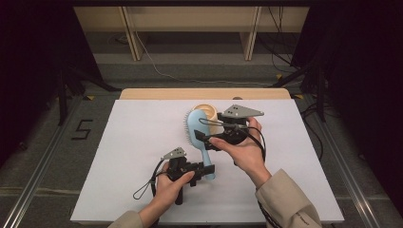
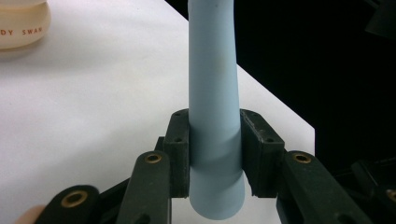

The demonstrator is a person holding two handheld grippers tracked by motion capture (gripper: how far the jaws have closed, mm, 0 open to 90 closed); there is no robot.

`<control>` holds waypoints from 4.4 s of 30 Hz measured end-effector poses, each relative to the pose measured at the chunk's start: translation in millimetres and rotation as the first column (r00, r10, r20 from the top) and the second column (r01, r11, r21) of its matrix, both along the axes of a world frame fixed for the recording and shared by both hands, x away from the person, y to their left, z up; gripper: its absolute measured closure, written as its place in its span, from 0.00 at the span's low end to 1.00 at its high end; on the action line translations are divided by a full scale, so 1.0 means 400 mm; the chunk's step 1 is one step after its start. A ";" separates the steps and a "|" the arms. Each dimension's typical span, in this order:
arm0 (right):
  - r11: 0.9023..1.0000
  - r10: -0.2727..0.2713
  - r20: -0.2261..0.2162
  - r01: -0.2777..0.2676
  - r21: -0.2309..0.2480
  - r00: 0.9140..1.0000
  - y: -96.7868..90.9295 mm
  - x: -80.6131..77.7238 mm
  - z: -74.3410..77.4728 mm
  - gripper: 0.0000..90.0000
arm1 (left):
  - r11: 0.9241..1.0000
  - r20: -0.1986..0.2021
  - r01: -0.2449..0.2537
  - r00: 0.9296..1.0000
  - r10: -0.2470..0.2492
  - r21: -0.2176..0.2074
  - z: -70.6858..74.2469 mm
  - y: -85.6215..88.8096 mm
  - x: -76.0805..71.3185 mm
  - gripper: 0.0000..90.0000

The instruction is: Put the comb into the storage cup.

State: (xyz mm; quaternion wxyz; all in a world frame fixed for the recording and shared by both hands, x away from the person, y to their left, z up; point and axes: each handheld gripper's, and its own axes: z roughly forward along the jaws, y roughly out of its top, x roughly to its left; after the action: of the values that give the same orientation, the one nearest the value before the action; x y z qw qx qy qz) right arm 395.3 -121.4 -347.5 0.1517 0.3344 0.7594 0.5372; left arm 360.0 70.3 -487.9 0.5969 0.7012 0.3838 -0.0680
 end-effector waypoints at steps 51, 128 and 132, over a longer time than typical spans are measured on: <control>0.999 -0.032 -0.098 0.033 0.001 0.995 0.058 0.050 -0.041 0.20 | 1.000 0.003 0.018 1.000 -0.018 0.001 0.003 -0.004 -0.002 0.73; 0.988 -0.131 0.030 0.128 0.084 0.991 0.000 0.033 0.032 0.22 | 1.000 0.128 0.001 0.992 -0.004 0.023 0.035 0.052 0.008 0.17; 0.988 -0.136 0.041 0.133 0.078 0.990 -0.005 0.033 0.035 0.22 | 0.999 0.143 -0.006 0.990 0.002 0.032 0.040 0.065 0.007 0.17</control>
State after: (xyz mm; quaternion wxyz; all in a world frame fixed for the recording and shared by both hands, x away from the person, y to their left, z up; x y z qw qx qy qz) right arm 408.6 -123.4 -333.6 0.1923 0.3778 0.7106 0.5616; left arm 362.6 96.5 -472.0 0.6115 0.7132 0.3425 -0.0099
